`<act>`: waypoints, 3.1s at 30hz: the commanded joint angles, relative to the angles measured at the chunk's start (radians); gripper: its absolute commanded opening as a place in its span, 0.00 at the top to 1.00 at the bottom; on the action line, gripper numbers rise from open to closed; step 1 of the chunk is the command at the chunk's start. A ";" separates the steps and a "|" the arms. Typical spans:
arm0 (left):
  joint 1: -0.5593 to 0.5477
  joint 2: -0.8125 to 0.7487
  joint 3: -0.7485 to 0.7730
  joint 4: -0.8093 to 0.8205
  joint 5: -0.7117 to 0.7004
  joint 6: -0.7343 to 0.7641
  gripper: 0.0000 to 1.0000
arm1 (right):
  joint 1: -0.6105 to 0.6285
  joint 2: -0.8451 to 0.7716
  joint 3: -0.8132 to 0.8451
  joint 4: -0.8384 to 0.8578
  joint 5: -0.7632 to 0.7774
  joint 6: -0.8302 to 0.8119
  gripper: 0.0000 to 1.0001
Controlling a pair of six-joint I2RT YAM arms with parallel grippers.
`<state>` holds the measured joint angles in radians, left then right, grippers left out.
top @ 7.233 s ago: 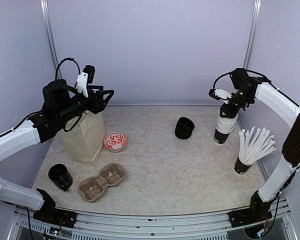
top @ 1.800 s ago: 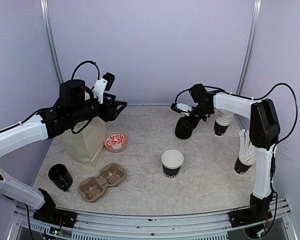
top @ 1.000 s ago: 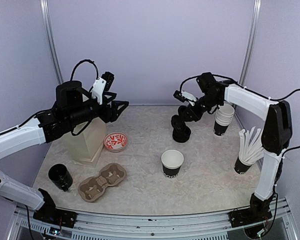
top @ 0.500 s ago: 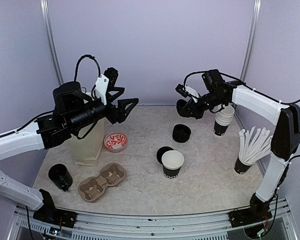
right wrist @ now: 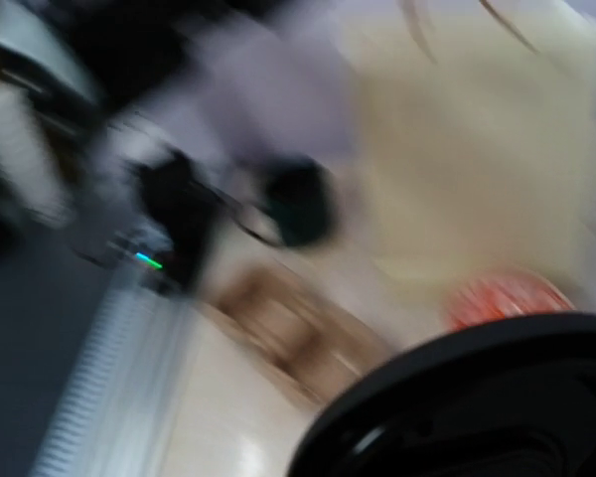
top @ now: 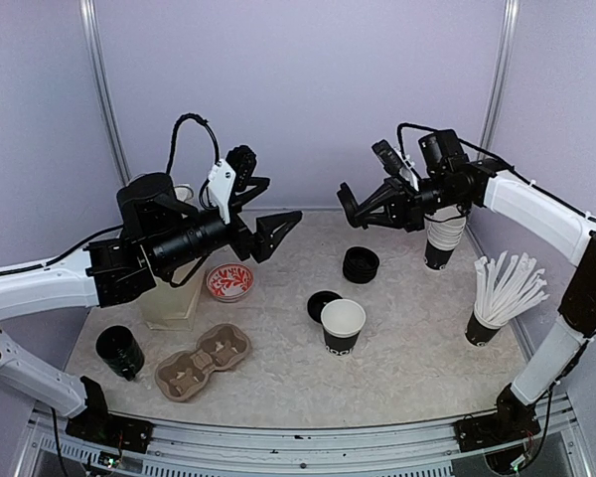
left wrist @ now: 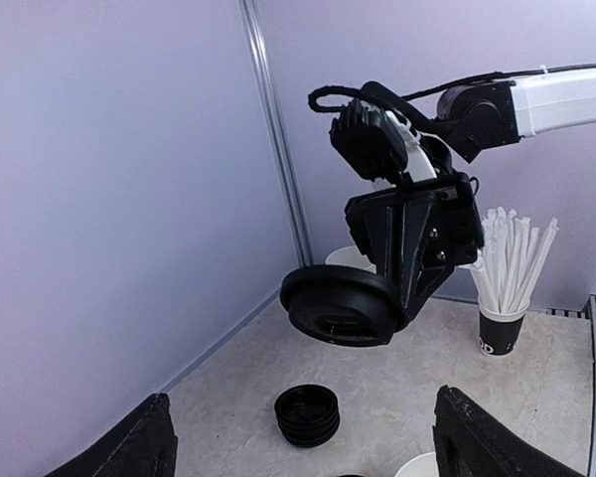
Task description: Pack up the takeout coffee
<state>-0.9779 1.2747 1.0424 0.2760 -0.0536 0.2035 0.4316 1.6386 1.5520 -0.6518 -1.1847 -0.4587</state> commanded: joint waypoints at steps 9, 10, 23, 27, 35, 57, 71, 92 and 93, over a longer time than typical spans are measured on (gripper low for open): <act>-0.032 0.143 -0.055 0.377 0.152 0.024 0.14 | 0.016 -0.022 -0.058 0.092 -0.437 0.139 0.96; -0.034 0.167 -0.052 0.404 0.134 0.017 0.15 | 0.020 -0.023 -0.061 0.092 -0.439 0.140 0.96; -0.042 0.347 0.028 0.526 0.153 -0.012 0.18 | 0.059 -0.025 -0.060 0.096 -0.448 0.151 0.94; -0.046 0.376 0.051 0.532 0.186 -0.025 0.20 | 0.059 -0.030 -0.066 0.098 -0.446 0.153 0.93; -0.054 0.413 0.078 0.554 0.197 -0.042 0.22 | 0.061 -0.033 -0.076 0.112 -0.440 0.163 0.92; -0.057 0.387 0.135 0.334 0.136 -0.068 0.32 | -0.026 -0.071 -0.052 0.041 -0.218 0.092 0.57; -0.056 0.269 0.336 -0.610 0.115 -0.101 0.33 | -0.047 -0.105 -0.279 -0.078 0.339 -0.256 0.45; -0.019 0.164 0.334 -0.994 0.058 -0.117 0.36 | 0.181 0.052 -0.396 0.006 0.697 -0.378 0.35; -0.018 0.159 0.334 -0.996 0.058 -0.118 0.36 | 0.183 0.051 -0.403 0.020 0.686 -0.374 0.35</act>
<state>-1.0035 1.4704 1.3804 -0.6819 0.0132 0.0902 0.5934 1.6787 1.1629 -0.6777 -0.4892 -0.8345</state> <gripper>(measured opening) 0.710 0.655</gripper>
